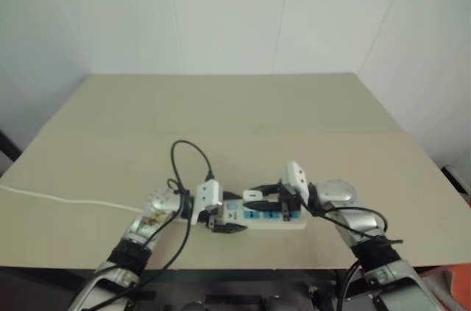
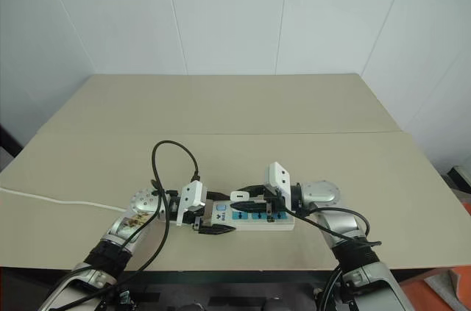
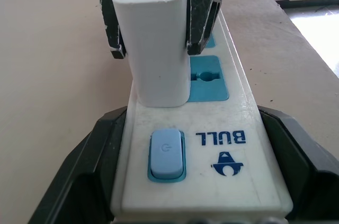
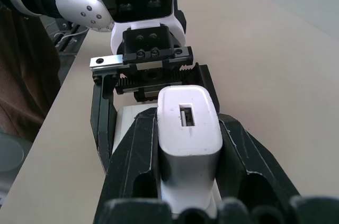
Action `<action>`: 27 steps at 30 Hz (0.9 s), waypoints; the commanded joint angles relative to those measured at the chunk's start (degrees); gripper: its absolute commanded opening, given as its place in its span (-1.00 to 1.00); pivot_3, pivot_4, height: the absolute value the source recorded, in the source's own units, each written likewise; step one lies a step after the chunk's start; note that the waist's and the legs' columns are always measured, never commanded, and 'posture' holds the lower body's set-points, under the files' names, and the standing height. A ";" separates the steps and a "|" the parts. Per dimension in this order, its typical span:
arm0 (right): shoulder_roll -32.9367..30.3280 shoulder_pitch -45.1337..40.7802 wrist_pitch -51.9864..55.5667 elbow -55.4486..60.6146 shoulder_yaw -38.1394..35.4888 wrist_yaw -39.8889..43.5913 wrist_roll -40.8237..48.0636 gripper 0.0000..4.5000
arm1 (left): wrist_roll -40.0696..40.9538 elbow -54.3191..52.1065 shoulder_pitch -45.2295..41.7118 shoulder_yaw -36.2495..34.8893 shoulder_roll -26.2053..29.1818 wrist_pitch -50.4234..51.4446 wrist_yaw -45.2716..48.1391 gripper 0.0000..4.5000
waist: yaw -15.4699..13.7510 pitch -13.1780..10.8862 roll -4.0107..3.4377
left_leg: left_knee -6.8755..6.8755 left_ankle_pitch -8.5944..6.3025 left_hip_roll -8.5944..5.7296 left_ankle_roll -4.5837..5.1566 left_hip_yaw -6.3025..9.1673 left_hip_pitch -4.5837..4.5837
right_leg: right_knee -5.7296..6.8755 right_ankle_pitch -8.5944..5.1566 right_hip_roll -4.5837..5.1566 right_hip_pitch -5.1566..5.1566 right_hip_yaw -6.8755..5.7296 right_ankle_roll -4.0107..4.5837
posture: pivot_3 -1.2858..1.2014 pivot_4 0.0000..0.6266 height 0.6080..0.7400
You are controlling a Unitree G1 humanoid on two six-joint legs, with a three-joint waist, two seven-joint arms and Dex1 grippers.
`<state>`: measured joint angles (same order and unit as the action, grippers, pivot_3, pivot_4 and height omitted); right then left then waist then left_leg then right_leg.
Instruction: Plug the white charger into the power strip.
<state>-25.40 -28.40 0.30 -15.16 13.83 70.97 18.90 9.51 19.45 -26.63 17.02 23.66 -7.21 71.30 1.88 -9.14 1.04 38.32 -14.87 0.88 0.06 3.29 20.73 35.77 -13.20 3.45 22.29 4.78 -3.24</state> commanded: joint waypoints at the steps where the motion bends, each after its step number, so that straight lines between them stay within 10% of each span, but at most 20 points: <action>1: -1.01 1.12 1.04 -3.67 0.54 -1.37 -3.89 -0.49 | -2.69 1.25 1.43 1.09 2.05 0.43 0.35 0.46 | 0.29 0.00 0.00 | -0.02 0.00 0.00 0.00 0.00 -0.04 | 0.00 -0.08 0.00 -0.03 0.01 -0.12 | 0.03 -0.52 1.00; 25: -1.76 3.00 1.97 -3.03 0.25 -1.04 -2.98 -0.49 | -2.59 0.82 1.77 0.66 2.80 0.58 0.34 0.46 | 0.23 0.01 0.02 | -0.07 0.00 -0.01 0.00 -0.02 -0.09 | -0.01 -0.24 0.02 -0.06 0.04 -0.34 | 0.03 -0.52 1.00; 27: -1.89 2.68 2.84 -3.03 0.30 -0.79 -2.83 -0.04 | -2.59 0.68 1.86 0.64 2.82 0.66 0.18 0.46 | 0.30 0.00 0.04 | -0.08 0.00 0.00 0.00 -0.02 -0.09 | -0.01 -0.24 0.01 -0.06 0.04 -0.33 | 0.03 -0.52 1.00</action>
<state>-25.80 -26.85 0.56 -15.43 13.62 70.04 18.30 9.72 18.87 -26.25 16.80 24.08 -7.18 71.05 2.18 -9.14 1.08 38.24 -14.87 0.88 0.06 3.26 20.66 35.77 -13.45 3.46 22.26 4.82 -3.56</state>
